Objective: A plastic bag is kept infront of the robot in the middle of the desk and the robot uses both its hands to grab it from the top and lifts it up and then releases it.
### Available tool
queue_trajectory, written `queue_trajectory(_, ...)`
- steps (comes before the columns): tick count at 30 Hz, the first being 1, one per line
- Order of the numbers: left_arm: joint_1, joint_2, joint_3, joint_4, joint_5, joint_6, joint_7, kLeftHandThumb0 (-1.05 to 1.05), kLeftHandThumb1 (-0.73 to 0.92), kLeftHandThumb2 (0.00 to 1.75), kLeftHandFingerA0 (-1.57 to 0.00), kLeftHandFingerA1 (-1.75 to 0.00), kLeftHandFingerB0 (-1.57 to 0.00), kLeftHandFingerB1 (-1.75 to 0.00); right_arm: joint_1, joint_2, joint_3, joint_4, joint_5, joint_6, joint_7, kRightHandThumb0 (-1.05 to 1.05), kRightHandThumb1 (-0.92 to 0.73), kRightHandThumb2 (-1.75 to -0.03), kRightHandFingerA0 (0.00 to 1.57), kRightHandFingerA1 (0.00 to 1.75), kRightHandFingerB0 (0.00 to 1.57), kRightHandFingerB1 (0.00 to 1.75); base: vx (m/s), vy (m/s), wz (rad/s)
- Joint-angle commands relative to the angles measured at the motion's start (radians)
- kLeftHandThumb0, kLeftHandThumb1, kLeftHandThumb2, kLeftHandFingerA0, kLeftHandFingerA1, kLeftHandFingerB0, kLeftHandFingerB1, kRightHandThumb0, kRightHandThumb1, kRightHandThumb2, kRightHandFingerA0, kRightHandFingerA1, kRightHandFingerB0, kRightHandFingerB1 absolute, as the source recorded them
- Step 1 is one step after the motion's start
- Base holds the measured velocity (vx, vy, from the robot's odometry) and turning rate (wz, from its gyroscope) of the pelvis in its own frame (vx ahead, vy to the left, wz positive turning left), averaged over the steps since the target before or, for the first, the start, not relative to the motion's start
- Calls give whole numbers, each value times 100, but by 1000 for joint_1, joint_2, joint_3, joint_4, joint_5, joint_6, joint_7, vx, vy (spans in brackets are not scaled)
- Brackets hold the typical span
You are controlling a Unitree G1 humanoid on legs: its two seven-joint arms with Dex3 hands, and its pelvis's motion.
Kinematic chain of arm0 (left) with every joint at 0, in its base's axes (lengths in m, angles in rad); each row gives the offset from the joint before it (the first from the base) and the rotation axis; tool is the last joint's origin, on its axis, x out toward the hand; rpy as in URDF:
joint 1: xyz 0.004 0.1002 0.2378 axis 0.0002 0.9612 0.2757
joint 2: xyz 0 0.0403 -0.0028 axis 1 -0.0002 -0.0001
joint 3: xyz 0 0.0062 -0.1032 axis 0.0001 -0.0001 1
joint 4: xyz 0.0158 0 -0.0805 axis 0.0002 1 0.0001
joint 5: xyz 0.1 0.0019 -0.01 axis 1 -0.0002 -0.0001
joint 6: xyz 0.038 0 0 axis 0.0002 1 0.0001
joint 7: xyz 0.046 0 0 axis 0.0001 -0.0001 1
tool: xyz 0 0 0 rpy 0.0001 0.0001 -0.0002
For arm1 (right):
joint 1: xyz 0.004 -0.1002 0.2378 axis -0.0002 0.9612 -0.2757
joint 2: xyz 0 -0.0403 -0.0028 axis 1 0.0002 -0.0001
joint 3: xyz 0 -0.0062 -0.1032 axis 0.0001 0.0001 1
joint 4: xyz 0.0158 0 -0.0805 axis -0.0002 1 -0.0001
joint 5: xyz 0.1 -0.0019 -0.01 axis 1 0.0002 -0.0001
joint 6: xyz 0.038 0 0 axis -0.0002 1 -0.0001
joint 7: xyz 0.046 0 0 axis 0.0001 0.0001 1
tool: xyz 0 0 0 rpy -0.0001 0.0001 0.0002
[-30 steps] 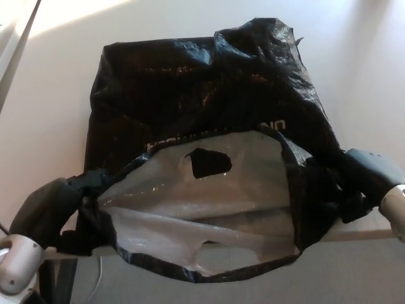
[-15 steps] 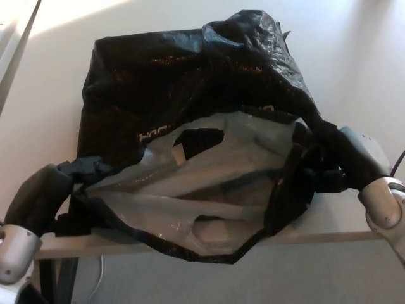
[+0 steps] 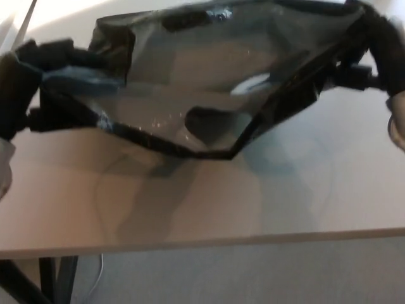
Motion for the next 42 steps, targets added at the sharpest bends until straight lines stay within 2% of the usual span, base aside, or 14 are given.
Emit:
queue_trajectory(1,-131,42,59,-33,-50,-37,27,-20,55,55,-82,-175,-79,-56,-68,-40,-50,-153,93,-2,53,-43,-72,-60,71,175,50,166,0,0,0)
queue_trajectory(6,-230,41,101,-134,-112,-16,10,-22,55,56,-90,-175,-80,-58,-21,-27,-90,-455,180,68,121,-39,-72,-59,74,175,48,170,0,0,0)
queue_trajectory(7,-243,29,118,-224,-142,20,7,-23,54,57,-90,-175,-79,-59,-2,-23,-101,-569,172,72,97,-38,-70,-58,77,175,54,171,0,0,0)
queue_trajectory(12,-231,-10,148,-431,-181,115,13,-24,56,57,-88,-175,-81,-55,46,-20,-130,-752,195,86,102,-40,-71,-59,79,175,54,172,0,0,0)
queue_trajectory(14,-224,-32,166,-517,-160,124,45,-25,55,56,-92,-175,-82,-56,75,-22,-147,-858,167,139,90,-45,-70,-61,83,175,61,165,0,0,0)
queue_trajectory(15,-213,-44,172,-558,-182,138,45,-26,55,57,-93,-175,-80,-57,90,-23,-151,-898,155,146,86,-49,-69,-64,81,175,67,155,0,0,0)
queue_trajectory(16,-208,-50,175,-574,-192,146,42,-26,55,57,-93,-175,-80,-57,97,-22,-152,-915,151,151,86,-49,-69,-64,81,175,67,155,0,0,0)
queue_trajectory(18,-200,-64,198,-619,-192,103,66,-24,54,56,-91,-175,-80,-55,111,6,-152,-965,240,128,103,-42,-70,-60,80,175,59,161,0,0,0)
queue_trajectory(21,-193,-92,213,-703,-213,120,69,-27,53,56,-94,-175,-81,-56,150,8,-160,-1040,202,135,92,-43,-72,-60,78,175,54,166,0,0,0)
queue_trajectory(24,-193,-108,222,-784,-186,105,71,-27,53,55,-94,-175,-82,-57,178,22,-176,-1109,130,127,45,-44,-71,-61,84,175,60,163,0,0,0)
queue_trajectory(33,-167,-148,193,-973,-191,149,27,-26,53,56,-90,-175,-82,-55,233,103,-167,-1317,138,224,61,-44,-70,-61,89,175,66,163,0,0,0)
queue_trajectory(37,-182,-156,179,-986,-193,176,25,-28,52,56,-92,-175,-84,-56,218,117,-157,-1353,157,242,78,-44,-69,-61,91,175,68,165,0,0,0)
queue_trajectory(38,-188,-154,175,-986,-188,177,24,-29,53,56,-93,-175,-84,-56,208,116,-156,-1363,113,247,66,-46,-69,-62,94,175,72,159,0,0,0)
queue_trajectory(42,-191,-159,161,-1004,-185,200,25,-29,51,56,-94,-175,-84,-57,186,121,-152,-1360,84,251,54,-45,-69,-61,93,175,70,161,0,0,0)
